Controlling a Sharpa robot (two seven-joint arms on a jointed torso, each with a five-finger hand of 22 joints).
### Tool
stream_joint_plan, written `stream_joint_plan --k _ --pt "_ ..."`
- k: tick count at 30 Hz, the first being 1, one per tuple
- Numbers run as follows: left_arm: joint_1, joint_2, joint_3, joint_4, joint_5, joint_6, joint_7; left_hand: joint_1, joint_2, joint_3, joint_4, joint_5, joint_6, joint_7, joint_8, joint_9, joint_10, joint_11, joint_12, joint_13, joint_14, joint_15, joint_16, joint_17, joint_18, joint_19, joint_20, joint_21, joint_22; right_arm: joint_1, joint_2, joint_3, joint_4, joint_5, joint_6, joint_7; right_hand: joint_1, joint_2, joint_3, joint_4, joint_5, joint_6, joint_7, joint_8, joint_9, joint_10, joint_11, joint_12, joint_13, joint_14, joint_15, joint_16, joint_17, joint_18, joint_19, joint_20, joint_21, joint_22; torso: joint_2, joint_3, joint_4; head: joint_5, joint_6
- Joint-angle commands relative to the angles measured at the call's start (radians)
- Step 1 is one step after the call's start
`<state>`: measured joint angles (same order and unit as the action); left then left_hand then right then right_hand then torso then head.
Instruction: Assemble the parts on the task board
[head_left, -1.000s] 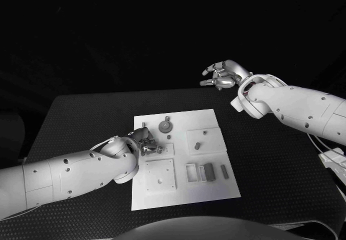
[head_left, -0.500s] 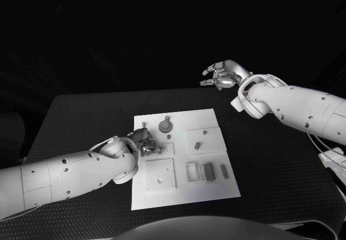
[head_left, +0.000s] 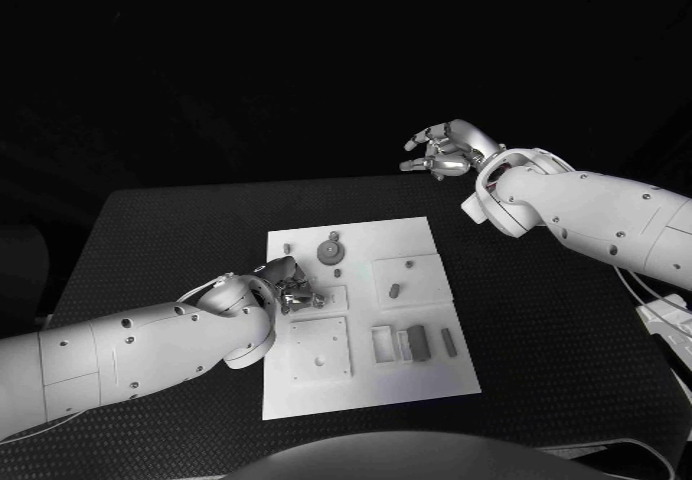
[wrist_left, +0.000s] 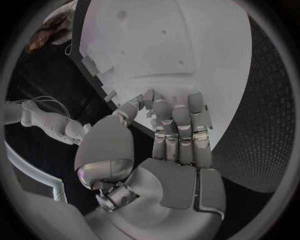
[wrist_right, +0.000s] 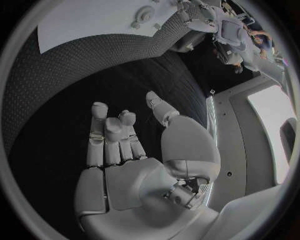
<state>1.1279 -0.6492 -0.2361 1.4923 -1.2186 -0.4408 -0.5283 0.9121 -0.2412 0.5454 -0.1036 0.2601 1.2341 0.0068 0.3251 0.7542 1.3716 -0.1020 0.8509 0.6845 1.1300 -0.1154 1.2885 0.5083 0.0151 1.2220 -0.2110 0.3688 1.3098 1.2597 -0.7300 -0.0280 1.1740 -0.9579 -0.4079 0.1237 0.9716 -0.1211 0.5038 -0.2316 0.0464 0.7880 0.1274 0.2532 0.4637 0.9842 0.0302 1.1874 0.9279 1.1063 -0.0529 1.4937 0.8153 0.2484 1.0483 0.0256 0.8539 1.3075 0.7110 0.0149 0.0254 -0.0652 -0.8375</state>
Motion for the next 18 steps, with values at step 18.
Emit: stream_joint_plan --k 18 --pt "-0.005 -0.002 -0.003 0.016 0.082 0.01 0.022 0.126 0.127 0.035 -0.113 0.057 -0.009 0.004 -0.004 0.0 -0.006 0.007 0.004 -0.001 -0.013 0.001 0.008 -0.001 -0.001 -0.012 0.002 0.004 0.022 -0.016 0.009 0.0 -0.01 0.002 0.012 0.007 -0.01 -0.001 -0.001 0.007 0.004 0.046 0.041 -0.007 -0.002 -0.073 0.026 0.004 -0.002 -0.009 0.001 -0.004 -0.002 0.013 -0.004 -0.001 -0.004 0.018 0.0 0.0017 0.0004 0.004 0.001"
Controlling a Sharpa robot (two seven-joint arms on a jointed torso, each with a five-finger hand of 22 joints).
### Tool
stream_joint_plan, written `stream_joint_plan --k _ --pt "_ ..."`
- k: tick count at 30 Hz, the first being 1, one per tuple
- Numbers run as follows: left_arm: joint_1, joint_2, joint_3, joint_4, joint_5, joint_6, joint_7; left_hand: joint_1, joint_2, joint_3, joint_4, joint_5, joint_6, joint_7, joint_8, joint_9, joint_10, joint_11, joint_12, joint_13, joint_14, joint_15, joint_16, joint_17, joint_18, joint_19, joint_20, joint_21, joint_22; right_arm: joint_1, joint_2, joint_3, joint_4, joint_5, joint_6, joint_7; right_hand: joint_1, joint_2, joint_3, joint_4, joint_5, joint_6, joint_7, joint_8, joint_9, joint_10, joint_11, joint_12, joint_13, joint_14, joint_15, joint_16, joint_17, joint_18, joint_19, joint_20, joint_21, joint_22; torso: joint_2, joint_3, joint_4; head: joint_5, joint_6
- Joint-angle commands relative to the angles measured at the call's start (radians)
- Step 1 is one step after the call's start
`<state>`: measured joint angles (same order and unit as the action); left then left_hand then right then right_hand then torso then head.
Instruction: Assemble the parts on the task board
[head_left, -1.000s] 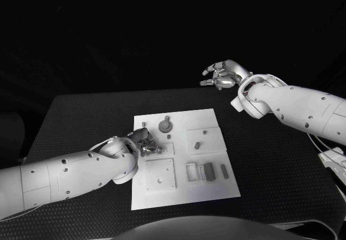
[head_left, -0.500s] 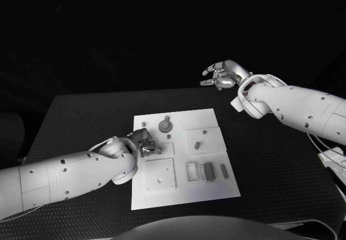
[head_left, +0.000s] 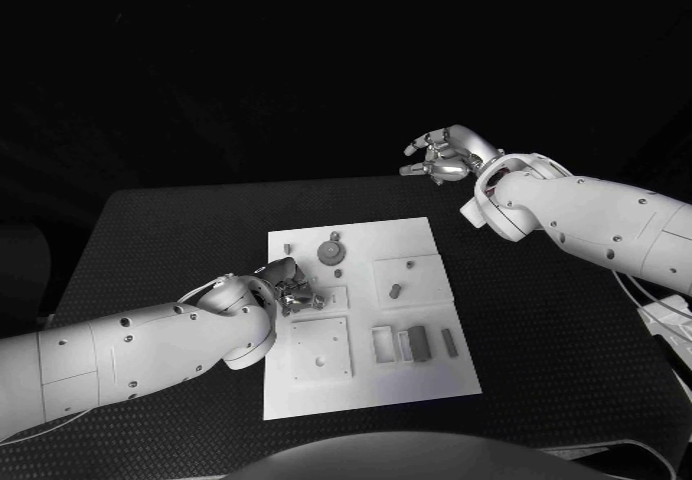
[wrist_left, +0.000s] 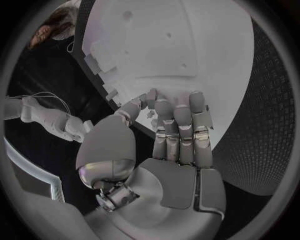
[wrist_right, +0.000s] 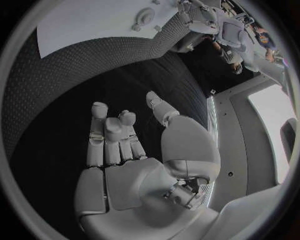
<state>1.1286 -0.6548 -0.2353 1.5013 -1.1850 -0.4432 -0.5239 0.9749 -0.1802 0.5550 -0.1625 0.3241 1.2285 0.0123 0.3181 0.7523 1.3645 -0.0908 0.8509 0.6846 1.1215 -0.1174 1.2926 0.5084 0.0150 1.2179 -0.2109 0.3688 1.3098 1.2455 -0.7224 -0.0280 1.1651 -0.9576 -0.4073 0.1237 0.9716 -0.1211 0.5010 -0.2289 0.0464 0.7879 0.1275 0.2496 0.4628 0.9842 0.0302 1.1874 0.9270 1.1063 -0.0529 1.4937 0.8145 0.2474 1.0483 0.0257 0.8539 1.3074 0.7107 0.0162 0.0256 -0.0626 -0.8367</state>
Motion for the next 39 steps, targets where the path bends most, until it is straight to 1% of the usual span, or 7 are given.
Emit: stream_joint_plan --k 1,7,9,19,22,28,39 --pt "-0.006 0.004 -0.003 0.007 0.05 0.011 0.02 0.064 0.069 0.029 -0.06 -0.02 -0.003 -0.002 0.003 0.001 0.001 -0.004 0.004 -0.002 -0.004 0.005 0.004 -0.002 -0.001 -0.008 0.002 0.004 0.021 -0.002 0.001 0.0 -0.001 0.002 0.012 0.007 -0.01 -0.001 0.002 0.005 0.004 0.046 0.041 -0.004 -0.001 -0.073 0.026 0.004 -0.001 -0.009 0.001 -0.004 -0.001 0.014 -0.004 -0.001 -0.004 0.018 0.0 0.0001 -0.0001 0.002 -0.001" --pt "-0.006 0.003 -0.003 0.004 0.077 -0.015 0.028 0.063 0.081 0.035 -0.073 -0.035 -0.001 -0.002 0.003 -0.001 0.003 -0.005 0.004 -0.003 -0.002 0.006 0.005 -0.003 -0.001 -0.007 0.002 0.006 0.021 -0.002 0.001 0.0 -0.005 0.002 0.009 0.008 -0.01 -0.001 0.002 0.005 0.004 0.046 0.041 -0.004 -0.001 -0.073 0.026 0.005 -0.001 -0.009 0.001 -0.004 -0.001 0.014 -0.004 -0.001 -0.004 0.018 0.0 -0.0005 -0.0005 0.001 0.001" --pt "-0.006 0.002 -0.003 0.004 0.086 -0.024 0.029 0.061 0.087 0.038 -0.082 -0.051 -0.001 -0.002 0.003 -0.002 0.003 -0.005 0.004 -0.005 -0.002 0.007 0.005 -0.004 -0.001 -0.007 0.003 0.007 0.021 -0.002 0.001 0.0 -0.005 0.002 0.009 0.008 -0.01 -0.001 0.002 0.005 0.004 0.046 0.041 -0.004 -0.001 -0.073 0.026 0.005 -0.001 -0.009 0.001 -0.004 -0.001 0.014 -0.004 -0.001 -0.004 0.018 0.0 -0.0003 -0.0006 0.002 0.001" --pt "-0.006 0.002 -0.003 0.001 0.094 -0.103 0.036 0.06 0.092 0.043 -0.095 -0.073 0.001 -0.004 0.003 -0.004 0.006 -0.007 0.004 -0.007 0.003 0.007 0.006 -0.005 0.001 -0.003 0.003 0.009 0.021 -0.002 0.002 0.0 -0.007 0.002 0.008 0.008 -0.011 -0.001 0.002 0.005 0.004 0.046 0.041 -0.003 -0.002 -0.073 0.026 0.005 -0.002 -0.009 0.001 -0.004 -0.001 0.014 -0.004 -0.001 -0.004 0.018 0.0 -0.0008 0.0006 0.002 0.004" --pt "-0.006 0.004 -0.003 -0.001 0.085 -0.106 0.032 0.057 0.097 0.05 -0.102 -0.11 0.001 -0.004 -0.001 -0.01 0.008 -0.008 0.002 -0.011 0.006 0.007 0.005 -0.007 0.002 -0.002 0.003 0.01 0.02 -0.002 0.002 0.0 -0.007 0.002 0.007 0.008 -0.012 -0.001 0.001 0.006 0.004 0.046 0.042 -0.003 -0.002 -0.073 0.026 0.005 -0.002 -0.008 0.001 -0.004 -0.001 0.014 -0.004 -0.001 -0.004 0.018 0.0 -0.0006 0.0 0.003 0.003" --pt "-0.006 0.005 -0.003 0.001 0.066 -0.109 0.024 0.057 0.097 0.054 -0.104 -0.117 0.0 -0.004 -0.002 -0.013 0.008 -0.008 0.001 -0.011 0.006 0.007 0.005 -0.007 0.002 -0.001 0.003 0.01 0.02 -0.002 0.002 0.0 -0.006 0.002 0.007 0.008 -0.013 -0.001 0.001 0.007 0.004 0.046 0.042 -0.003 -0.002 -0.073 0.027 0.005 -0.002 -0.008 0.001 -0.004 -0.001 0.014 -0.004 -0.001 -0.004 0.018 0.0 0.0 0.0003 0.003 0.001" --pt "-0.006 0.016 -0.004 -0.003 -0.018 -0.12 -0.018 0.056 0.098 0.057 -0.106 -0.124 0.002 -0.005 -0.002 -0.017 0.009 -0.01 0.001 -0.012 0.009 0.006 0.006 -0.008 0.003 0.001 0.003 0.012 0.02 -0.002 0.002 0.0 -0.005 0.003 0.007 0.008 -0.016 0.0 0.001 0.01 0.004 0.046 0.042 -0.003 -0.002 -0.074 0.027 0.006 -0.002 -0.008 0.002 -0.004 -0.001 0.014 -0.004 -0.001 -0.004 0.018 0.0 0.0003 -0.001 0.005 0.001"
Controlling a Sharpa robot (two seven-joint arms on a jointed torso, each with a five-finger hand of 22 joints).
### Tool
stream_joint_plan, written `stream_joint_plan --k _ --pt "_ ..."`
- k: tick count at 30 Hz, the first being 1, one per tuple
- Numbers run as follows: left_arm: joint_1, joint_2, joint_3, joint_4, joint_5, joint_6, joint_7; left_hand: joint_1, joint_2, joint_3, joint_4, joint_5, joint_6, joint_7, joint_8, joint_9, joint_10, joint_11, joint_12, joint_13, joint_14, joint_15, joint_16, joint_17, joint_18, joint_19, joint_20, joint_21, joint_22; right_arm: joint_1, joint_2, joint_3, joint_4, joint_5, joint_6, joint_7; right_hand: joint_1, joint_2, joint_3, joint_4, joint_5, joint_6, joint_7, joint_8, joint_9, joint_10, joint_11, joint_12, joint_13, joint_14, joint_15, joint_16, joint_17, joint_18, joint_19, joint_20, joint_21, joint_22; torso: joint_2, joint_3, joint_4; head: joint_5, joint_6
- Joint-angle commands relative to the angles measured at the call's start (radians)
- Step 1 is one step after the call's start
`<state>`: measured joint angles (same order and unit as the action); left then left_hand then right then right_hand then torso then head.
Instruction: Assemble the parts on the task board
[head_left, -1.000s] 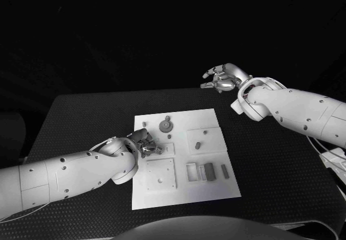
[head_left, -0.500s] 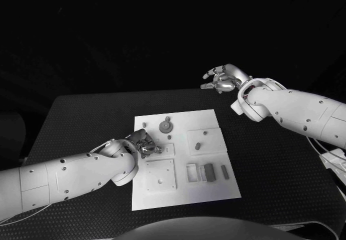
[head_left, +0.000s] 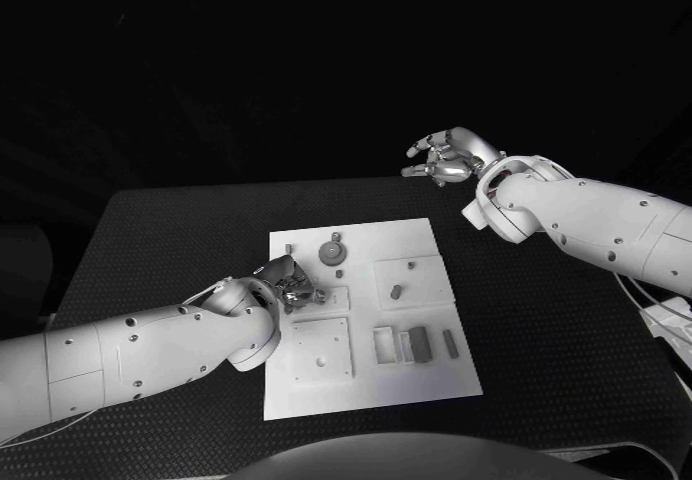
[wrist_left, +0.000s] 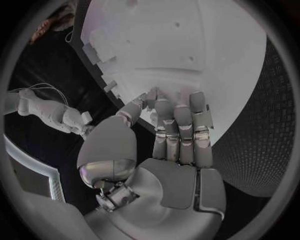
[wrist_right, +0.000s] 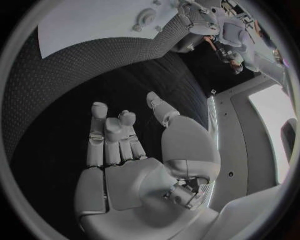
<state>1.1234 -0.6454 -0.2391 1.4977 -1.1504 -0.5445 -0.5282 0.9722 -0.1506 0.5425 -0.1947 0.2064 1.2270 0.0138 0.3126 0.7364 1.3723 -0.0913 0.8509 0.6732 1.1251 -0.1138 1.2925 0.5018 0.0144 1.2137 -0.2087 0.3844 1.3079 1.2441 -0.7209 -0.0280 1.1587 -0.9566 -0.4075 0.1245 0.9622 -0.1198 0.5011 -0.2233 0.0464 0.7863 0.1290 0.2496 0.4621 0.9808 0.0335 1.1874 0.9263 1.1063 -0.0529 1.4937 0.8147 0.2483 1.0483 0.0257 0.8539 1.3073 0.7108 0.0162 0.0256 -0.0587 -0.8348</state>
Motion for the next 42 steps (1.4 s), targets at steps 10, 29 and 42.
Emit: stream_joint_plan --k 10,29,42 --pt "0.0 0.013 0.0 -0.004 -0.092 -0.011 -0.046 0.056 0.068 0.071 -0.074 -0.013 0.006 -0.007 0.004 -0.004 0.003 -0.01 0.001 -0.002 0.007 0.003 0.006 -0.002 0.003 0.006 0.001 -0.003 0.022 0.0 0.0 0.0 0.002 0.002 0.007 0.007 -0.008 -0.001 0.0 0.005 0.004 0.047 0.04 -0.003 -0.001 -0.07 0.023 0.006 -0.002 -0.008 0.002 -0.004 -0.002 0.013 -0.004 -0.001 -0.004 0.018 0.0 0.0003 -0.0005 -0.001 -0.002" --pt "0.0 0.021 0.0 -0.011 -0.075 0.045 -0.045 0.04 0.059 0.069 -0.071 -0.013 0.014 -0.008 0.007 -0.011 0.007 -0.01 0.006 0.001 0.008 0.004 0.007 -0.002 0.004 0.007 0.001 -0.002 0.022 0.0 -0.001 0.0 0.004 0.002 0.008 0.007 -0.008 -0.001 0.001 0.005 0.004 0.047 0.04 -0.003 -0.002 -0.071 0.023 0.006 -0.002 -0.008 0.002 -0.004 -0.002 0.013 -0.004 -0.001 -0.004 0.018 0.0 -0.0007 -0.0003 -0.003 -0.007" --pt "0.0 0.021 0.0 -0.013 -0.091 0.065 -0.052 0.038 0.057 0.07 -0.069 -0.013 0.017 -0.009 0.009 -0.013 0.008 -0.011 0.008 0.002 0.01 0.003 0.009 -0.002 0.004 0.009 0.001 -0.001 0.022 0.0 -0.003 0.0 0.005 0.002 0.008 0.006 -0.009 -0.002 0.001 0.006 0.004 0.047 0.04 -0.003 -0.002 -0.071 0.023 0.007 -0.003 -0.008 0.002 -0.004 -0.002 0.013 -0.004 -0.001 -0.004 0.018 0.0 -0.0005 -0.0003 -0.003 -0.011"
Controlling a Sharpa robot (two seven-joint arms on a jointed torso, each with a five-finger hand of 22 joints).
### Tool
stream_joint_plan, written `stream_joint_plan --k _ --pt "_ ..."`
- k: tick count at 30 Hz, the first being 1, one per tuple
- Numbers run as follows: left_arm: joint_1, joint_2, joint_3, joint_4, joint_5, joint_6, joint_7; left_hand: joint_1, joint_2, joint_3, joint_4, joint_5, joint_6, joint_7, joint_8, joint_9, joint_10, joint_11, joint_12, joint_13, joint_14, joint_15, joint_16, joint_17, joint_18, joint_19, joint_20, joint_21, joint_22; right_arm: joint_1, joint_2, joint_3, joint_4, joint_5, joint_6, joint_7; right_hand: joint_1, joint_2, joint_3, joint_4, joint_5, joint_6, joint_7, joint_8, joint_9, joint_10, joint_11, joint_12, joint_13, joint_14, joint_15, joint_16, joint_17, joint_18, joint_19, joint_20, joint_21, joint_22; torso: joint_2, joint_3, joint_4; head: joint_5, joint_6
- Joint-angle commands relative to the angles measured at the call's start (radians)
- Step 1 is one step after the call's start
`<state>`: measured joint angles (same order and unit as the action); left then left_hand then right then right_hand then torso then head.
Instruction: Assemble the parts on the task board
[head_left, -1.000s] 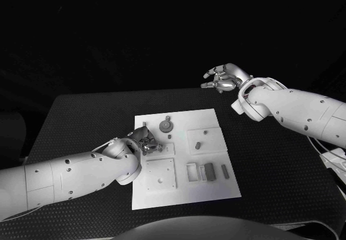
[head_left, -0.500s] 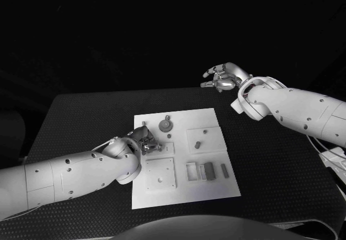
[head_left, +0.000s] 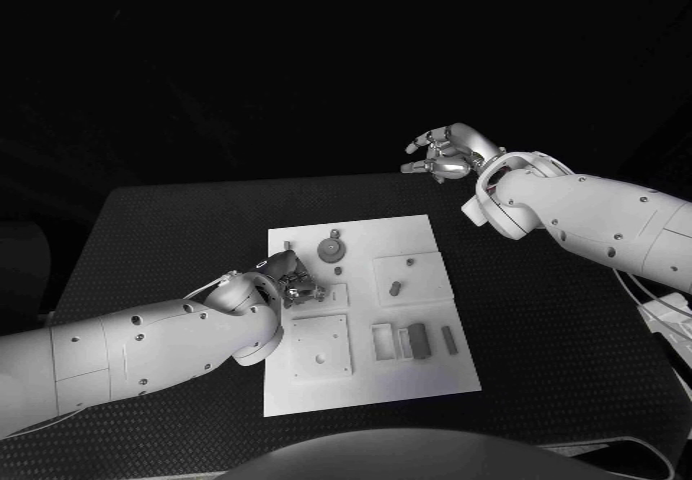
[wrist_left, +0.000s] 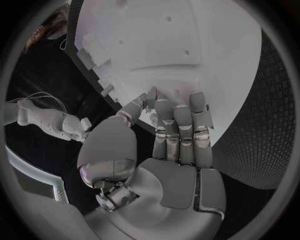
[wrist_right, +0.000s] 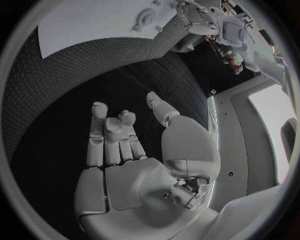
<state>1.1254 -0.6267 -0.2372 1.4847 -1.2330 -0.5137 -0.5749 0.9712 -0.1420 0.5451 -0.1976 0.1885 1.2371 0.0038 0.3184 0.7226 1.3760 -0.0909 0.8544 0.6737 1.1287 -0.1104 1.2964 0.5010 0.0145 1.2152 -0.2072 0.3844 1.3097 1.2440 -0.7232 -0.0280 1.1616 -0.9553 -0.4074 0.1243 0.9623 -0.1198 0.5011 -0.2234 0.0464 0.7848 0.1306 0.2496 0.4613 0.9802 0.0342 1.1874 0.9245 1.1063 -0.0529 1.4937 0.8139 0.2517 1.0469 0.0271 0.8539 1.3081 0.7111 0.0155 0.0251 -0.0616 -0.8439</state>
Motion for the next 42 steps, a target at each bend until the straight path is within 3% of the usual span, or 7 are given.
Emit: stream_joint_plan --k 1,11,36,40,42 --pt "-0.002 0.002 -0.002 0.0 -0.01 0.039 -0.006 0.039 0.048 0.067 -0.066 0.005 0.007 0.001 0.003 0.001 0.004 -0.011 0.004 0.002 0.006 0.0 0.005 -0.001 0.004 0.007 -0.001 -0.001 0.021 0.0 0.0 0.0 0.003 0.001 0.008 0.006 -0.009 -0.002 0.001 0.006 0.004 0.049 0.039 -0.003 -0.001 -0.07 0.023 0.007 -0.001 -0.008 0.002 -0.004 -0.001 0.01 -0.003 -0.003 -0.004 0.018 0.0 0.0003 0.0002 0.0 -0.002" --pt "-0.002 -0.003 -0.002 0.002 -0.017 0.061 -0.008 0.037 0.044 0.066 -0.065 0.004 0.009 0.0 0.004 -0.001 0.005 -0.012 0.006 0.003 0.007 0.0 0.006 -0.001 0.005 0.008 -0.001 -0.001 0.021 0.0 0.0 0.0 0.002 0.001 0.009 0.007 -0.009 -0.002 0.001 0.006 0.004 0.049 0.039 -0.003 -0.001 -0.07 0.023 0.007 -0.001 -0.008 0.002 -0.004 -0.001 0.01 -0.003 -0.003 -0.004 0.018 0.0 -0.0003 0.0006 -0.001 -0.007" --pt "-0.002 0.0 -0.002 -0.005 -0.004 0.072 0.001 0.037 0.037 0.068 -0.06 -0.003 0.009 0.0 0.004 -0.006 0.003 -0.011 0.008 0.005 0.005 0.0 0.007 0.0 0.005 0.008 -0.001 0.0 0.02 0.0 0.0 0.0 0.002 0.001 0.008 0.007 -0.01 -0.002 0.001 0.007 0.004 0.048 0.039 -0.003 -0.001 -0.07 0.023 0.007 -0.002 -0.009 0.002 -0.004 -0.001 0.01 -0.003 -0.003 -0.004 0.018 0.0 0.0005 0.0 -0.001 -0.004" --pt "-0.002 0.001 -0.002 -0.007 0.004 0.073 0.004 0.027 0.028 0.065 -0.047 -0.005 0.01 0.001 0.005 -0.009 0.002 -0.011 0.009 0.005 0.004 -0.001 0.007 -0.001 0.005 0.008 0.0 0.0 0.02 0.0 0.0 0.0 0.002 0.001 0.008 0.006 -0.01 -0.002 0.001 0.007 0.004 0.048 0.039 -0.003 -0.001 -0.07 0.023 0.007 -0.002 -0.009 0.002 -0.004 -0.001 0.01 -0.003 -0.003 -0.004 0.018 0.0 0.0004 -0.0004 0.0 -0.005" --pt "-0.002 0.003 -0.002 -0.009 0.012 0.074 0.005 0.009 0.013 0.063 -0.019 -0.011 0.01 0.0 0.006 -0.013 0.0 -0.011 0.009 0.006 0.003 -0.001 0.007 -0.002 0.005 0.008 -0.001 -0.001 0.019 0.0 0.0 0.0 0.002 0.001 0.009 0.006 -0.011 -0.002 0.001 0.007 0.004 0.048 0.039 -0.003 -0.001 -0.07 0.023 0.007 -0.002 -0.009 0.002 -0.004 -0.001 0.01 -0.003 -0.003 -0.004 0.018 0.0 0.0006 -0.0003 0.0 -0.005"
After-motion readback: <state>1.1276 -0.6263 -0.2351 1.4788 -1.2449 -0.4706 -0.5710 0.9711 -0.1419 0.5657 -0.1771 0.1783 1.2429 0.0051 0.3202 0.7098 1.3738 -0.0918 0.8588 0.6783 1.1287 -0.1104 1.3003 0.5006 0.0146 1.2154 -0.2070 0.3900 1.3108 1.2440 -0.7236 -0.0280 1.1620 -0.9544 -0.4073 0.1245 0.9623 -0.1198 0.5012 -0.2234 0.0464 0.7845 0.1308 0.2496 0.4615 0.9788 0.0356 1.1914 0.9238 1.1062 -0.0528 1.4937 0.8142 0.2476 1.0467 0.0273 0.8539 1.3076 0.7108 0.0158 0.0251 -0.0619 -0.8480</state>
